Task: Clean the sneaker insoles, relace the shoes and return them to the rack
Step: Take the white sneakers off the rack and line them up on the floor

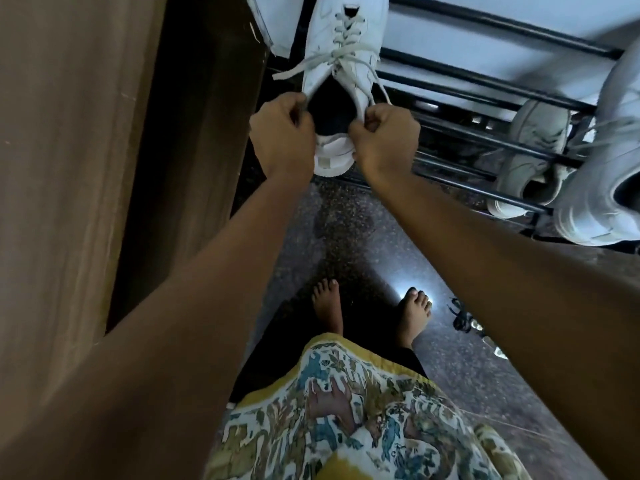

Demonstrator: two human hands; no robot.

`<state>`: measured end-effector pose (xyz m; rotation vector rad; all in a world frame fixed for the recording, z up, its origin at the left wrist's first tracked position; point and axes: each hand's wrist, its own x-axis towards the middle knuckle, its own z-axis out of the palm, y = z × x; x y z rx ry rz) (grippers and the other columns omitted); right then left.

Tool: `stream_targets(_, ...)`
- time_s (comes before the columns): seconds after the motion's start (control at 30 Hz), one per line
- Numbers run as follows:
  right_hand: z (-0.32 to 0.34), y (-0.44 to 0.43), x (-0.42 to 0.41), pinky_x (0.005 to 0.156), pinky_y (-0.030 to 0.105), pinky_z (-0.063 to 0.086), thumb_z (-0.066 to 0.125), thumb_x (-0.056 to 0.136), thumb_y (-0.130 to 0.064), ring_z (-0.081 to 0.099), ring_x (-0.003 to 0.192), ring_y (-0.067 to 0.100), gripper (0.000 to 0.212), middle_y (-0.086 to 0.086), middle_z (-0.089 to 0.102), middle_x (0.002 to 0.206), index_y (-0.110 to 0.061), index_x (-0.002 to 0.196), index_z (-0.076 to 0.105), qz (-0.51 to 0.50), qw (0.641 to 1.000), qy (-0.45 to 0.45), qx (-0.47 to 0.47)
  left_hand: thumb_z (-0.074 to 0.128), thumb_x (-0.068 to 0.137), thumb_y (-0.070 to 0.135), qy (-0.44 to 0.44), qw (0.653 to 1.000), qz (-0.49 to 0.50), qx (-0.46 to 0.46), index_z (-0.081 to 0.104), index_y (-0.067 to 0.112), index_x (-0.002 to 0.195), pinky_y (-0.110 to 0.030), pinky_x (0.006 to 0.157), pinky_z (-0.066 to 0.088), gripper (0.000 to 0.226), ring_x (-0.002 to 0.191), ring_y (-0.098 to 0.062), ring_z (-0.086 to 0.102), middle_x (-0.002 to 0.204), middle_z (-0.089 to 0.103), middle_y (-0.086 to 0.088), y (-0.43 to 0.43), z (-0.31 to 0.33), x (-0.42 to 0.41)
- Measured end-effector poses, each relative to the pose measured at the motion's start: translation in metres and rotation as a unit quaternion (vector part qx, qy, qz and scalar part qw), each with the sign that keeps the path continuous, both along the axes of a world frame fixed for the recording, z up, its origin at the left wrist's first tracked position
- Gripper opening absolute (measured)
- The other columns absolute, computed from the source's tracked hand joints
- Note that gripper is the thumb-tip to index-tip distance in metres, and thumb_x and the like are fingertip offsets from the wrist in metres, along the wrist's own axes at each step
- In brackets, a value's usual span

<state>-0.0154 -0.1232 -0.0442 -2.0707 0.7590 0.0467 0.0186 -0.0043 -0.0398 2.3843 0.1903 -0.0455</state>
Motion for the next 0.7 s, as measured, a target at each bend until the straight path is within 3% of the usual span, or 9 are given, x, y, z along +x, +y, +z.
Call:
stream_targets(0.13,0.002,0.018,-0.036,0.047,0.027,0.024,0.061,0.076,-0.013,0.036,0.047,0.01,0.021,0.006,0.046,0.052,-0.004,0.058,0.053,0.003,1.0,-0.02,-0.02,0.061,0.082,0.014,0.001,1.0,-0.014,-0.004,0.075,0.011,0.094,-0.029,0.07,0.054,0.019,0.072,-0.015,0.067,0.079,0.073,-0.004,0.014,0.007,-0.032)
stream_targets(0.2,0.003,0.035,-0.069,0.049,0.028,0.028,0.06,0.077,-0.013,0.042,0.048,0.014,0.015,0.005,0.05,0.052,-0.005,0.064,0.059,0.01,0.999,-0.024,-0.019,0.062,0.082,0.011,0.003,0.999,0.004,-0.033,0.074,0.008,0.095,-0.035,0.071,0.055,0.017,0.074,-0.017,0.068,0.08,0.073,-0.006,0.029,0.007,-0.066)
stream_targets(0.33,-0.003,0.075,-0.146,0.057,0.035,0.051,0.061,0.083,-0.016,0.058,0.056,0.019,0.014,0.008,0.065,0.067,-0.011,0.093,0.069,0.027,0.999,-0.015,0.039,0.065,0.087,0.014,0.018,0.996,0.074,-0.038,0.073,0.012,0.106,-0.032,0.076,0.057,0.021,0.084,-0.01,0.07,0.094,0.074,-0.003,0.068,-0.007,-0.149)
stream_targets(0.4,-0.01,0.091,-0.183,0.06,0.046,0.051,0.05,0.088,-0.029,0.056,0.059,0.02,0.015,0.005,0.06,0.067,-0.018,0.087,0.061,0.038,0.995,0.002,0.091,0.067,0.087,0.011,0.019,0.995,0.095,-0.031,0.073,0.01,0.106,-0.022,0.077,0.056,0.02,0.083,-0.006,0.069,0.095,0.074,-0.005,0.084,-0.011,-0.186)
stream_targets(0.47,-0.021,0.105,-0.217,0.072,0.049,0.053,0.042,0.092,-0.037,0.059,0.069,0.022,0.028,0.002,0.058,0.072,-0.017,0.098,0.061,0.071,0.994,0.018,0.086,0.067,0.086,0.014,0.034,0.994,0.107,-0.016,0.073,0.008,0.105,-0.009,0.077,0.05,0.021,0.084,-0.002,0.065,0.096,0.073,-0.007,0.098,-0.013,-0.219)
stream_targets(0.53,-0.026,0.118,-0.247,0.079,0.04,0.052,0.042,0.095,-0.038,0.06,0.084,0.026,0.029,-0.001,0.058,0.079,-0.033,0.12,0.055,0.083,0.991,0.029,0.103,0.061,0.085,0.024,0.078,0.989,0.128,-0.015,0.072,0.012,0.107,-0.019,0.08,0.053,0.027,0.086,-0.007,0.066,0.098,0.073,-0.005,0.112,-0.016,-0.249)
stream_targets(0.57,-0.029,0.123,-0.259,0.076,0.032,0.049,0.043,0.096,-0.035,0.058,0.088,0.025,0.032,0.001,0.059,0.082,-0.046,0.126,0.046,0.087,0.99,0.027,0.112,0.058,0.084,0.026,0.1,0.985,0.139,-0.021,0.071,0.014,0.107,-0.028,0.08,0.055,0.029,0.088,-0.012,0.067,0.099,0.072,-0.005,0.118,-0.018,-0.262)
stream_targets(0.63,-0.04,0.129,-0.274,0.065,0.023,0.044,0.045,0.094,-0.031,0.06,0.084,0.017,0.05,0.019,0.063,0.094,-0.071,0.121,0.03,0.099,0.988,0.024,0.112,0.058,0.08,0.021,0.122,0.982,0.142,-0.011,0.072,0.013,0.105,-0.031,0.075,0.054,0.03,0.084,-0.02,0.068,0.095,0.073,-0.008,0.124,-0.026,-0.277)
stream_targets(0.7,-0.056,0.129,-0.277,0.061,0.014,0.036,0.041,0.092,-0.037,0.062,0.082,0.02,0.048,0.035,0.056,0.11,-0.076,0.115,0.026,0.093,0.988,0.05,0.117,0.06,0.079,0.015,0.139,0.982,0.128,0.014,0.073,0.009,0.102,-0.027,0.07,0.051,0.027,0.08,-0.023,0.069,0.09,0.074,-0.012,0.123,-0.04,-0.28)
